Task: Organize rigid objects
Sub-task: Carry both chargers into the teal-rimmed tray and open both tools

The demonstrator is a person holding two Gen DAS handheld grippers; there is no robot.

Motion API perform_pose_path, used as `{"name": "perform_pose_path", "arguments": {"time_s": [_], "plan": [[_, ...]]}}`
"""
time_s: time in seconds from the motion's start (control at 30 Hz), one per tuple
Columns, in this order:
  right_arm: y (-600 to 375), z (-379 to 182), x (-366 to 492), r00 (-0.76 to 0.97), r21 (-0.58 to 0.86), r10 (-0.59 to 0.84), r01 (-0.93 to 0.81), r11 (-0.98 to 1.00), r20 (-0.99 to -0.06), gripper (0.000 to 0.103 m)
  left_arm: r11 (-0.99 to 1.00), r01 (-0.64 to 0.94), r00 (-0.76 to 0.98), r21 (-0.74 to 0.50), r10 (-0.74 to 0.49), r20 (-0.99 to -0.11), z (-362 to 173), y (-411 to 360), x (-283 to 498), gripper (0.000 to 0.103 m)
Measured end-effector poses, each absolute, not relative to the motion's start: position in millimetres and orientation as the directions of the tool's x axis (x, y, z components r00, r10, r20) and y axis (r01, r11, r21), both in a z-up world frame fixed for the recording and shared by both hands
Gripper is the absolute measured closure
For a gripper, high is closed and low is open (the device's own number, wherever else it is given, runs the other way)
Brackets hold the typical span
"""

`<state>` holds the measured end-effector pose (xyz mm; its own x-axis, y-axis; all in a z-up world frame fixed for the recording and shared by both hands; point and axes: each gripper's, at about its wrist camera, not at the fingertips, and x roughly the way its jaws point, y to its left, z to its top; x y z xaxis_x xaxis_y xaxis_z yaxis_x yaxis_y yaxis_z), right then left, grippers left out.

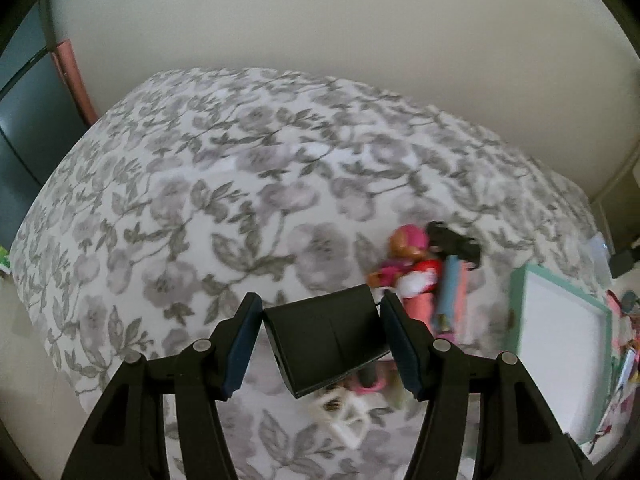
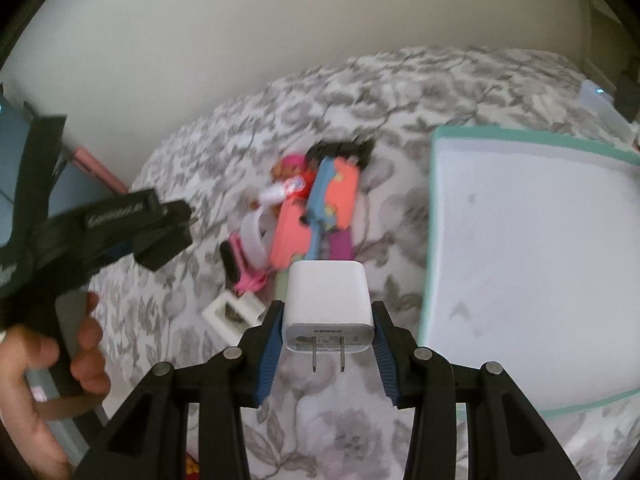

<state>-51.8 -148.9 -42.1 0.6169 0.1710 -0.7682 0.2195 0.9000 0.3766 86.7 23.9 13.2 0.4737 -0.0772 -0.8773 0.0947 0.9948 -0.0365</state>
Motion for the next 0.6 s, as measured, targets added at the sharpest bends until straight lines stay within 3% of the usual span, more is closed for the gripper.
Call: {"name": "perform_pose_path", "arguments": {"time_s": [0.6], "plan": [[-290.5, -43.6, -73.7, 0.591, 0.342, -0.062, 0.545, 0.765, -0.804, 0.058, 0.901, 0.432, 0.400, -0.041, -0.232, -0.887, 14.9, -147.4, 60.6, 0.040]]}}
